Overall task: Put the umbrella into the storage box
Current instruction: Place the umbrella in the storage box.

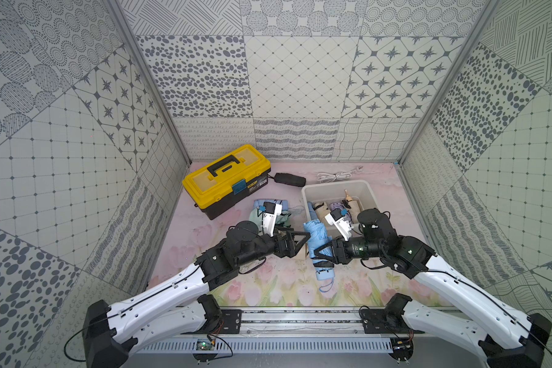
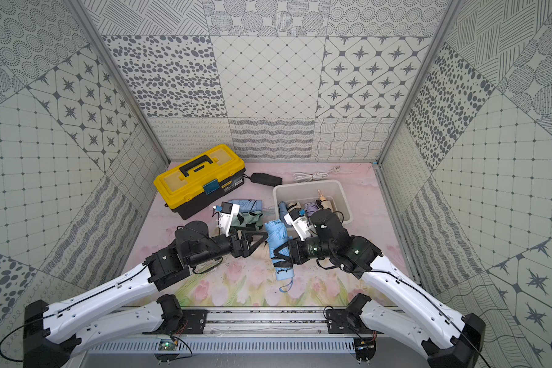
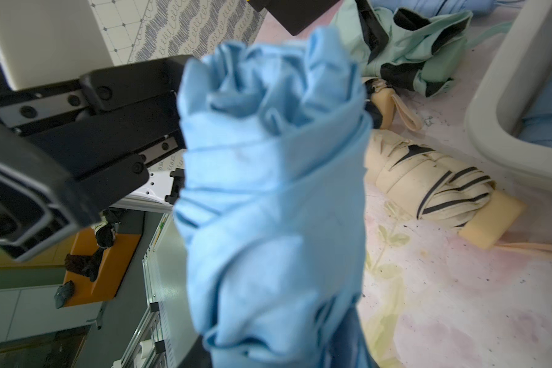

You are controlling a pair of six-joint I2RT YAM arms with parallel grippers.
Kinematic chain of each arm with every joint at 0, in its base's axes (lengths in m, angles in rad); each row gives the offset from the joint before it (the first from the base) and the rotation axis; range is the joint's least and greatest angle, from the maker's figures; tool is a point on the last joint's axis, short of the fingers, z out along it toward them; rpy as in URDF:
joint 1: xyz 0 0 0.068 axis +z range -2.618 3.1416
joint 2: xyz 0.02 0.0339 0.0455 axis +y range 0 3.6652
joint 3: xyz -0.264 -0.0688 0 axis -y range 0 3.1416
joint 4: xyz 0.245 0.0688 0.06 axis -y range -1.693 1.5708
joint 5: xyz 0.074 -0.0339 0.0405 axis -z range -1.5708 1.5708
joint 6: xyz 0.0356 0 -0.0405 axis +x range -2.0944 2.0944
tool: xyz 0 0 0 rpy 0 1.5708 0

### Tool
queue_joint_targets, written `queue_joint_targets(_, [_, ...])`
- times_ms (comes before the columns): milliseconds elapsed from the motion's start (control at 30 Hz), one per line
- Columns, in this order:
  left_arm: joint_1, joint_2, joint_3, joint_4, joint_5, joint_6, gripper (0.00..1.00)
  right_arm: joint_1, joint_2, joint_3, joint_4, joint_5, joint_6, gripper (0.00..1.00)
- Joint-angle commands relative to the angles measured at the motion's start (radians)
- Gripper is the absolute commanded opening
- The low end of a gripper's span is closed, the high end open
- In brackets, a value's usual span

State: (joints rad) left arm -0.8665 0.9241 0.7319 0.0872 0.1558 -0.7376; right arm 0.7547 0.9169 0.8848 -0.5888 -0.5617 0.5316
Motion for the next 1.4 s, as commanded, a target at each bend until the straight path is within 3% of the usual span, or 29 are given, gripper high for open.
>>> queue_joint_targets(0, [0.017,0.051,0.015,0.177,0.152,0.013,0.98,-0.003,-0.016,0.027,0.142,-0.104,0.021,0.32])
queue_joint_targets(100, [0.027,0.094,0.014,0.259,0.18,-0.027,0.96,-0.003,-0.012,0.014,0.185,-0.139,0.043,0.32])
queue_joint_targets(200, [0.042,0.138,0.011,0.35,0.219,-0.083,0.88,-0.005,-0.006,0.009,0.199,-0.146,0.047,0.32])
queue_joint_targets(467, [0.057,0.196,0.01,0.43,0.26,-0.162,0.47,-0.019,0.026,0.017,0.202,-0.137,0.042,0.31])
queue_joint_targets(667, [0.064,0.201,-0.008,0.487,0.248,-0.224,0.3,-0.035,0.051,0.033,0.21,-0.153,0.04,0.33])
queue_joint_targets(733, [0.064,0.205,-0.008,0.494,0.24,-0.241,0.26,-0.04,0.056,0.04,0.209,-0.155,0.038,0.37])
queue_joint_targets(833, [0.064,0.207,-0.003,0.492,0.212,-0.276,0.2,-0.048,0.053,0.043,0.207,-0.149,0.033,0.6])
queue_joint_targets(900, [0.068,0.202,0.006,0.451,0.172,-0.311,0.13,-0.061,0.035,0.04,0.201,-0.14,0.018,0.74])
queue_joint_targets(1033, [0.084,0.182,0.04,0.285,0.086,-0.388,0.11,-0.102,-0.02,0.042,0.159,-0.098,-0.049,0.86])
queue_joint_targets(1367, [0.117,0.118,0.153,-0.15,-0.036,-0.672,0.06,-0.14,-0.076,0.081,0.097,0.29,-0.415,0.87])
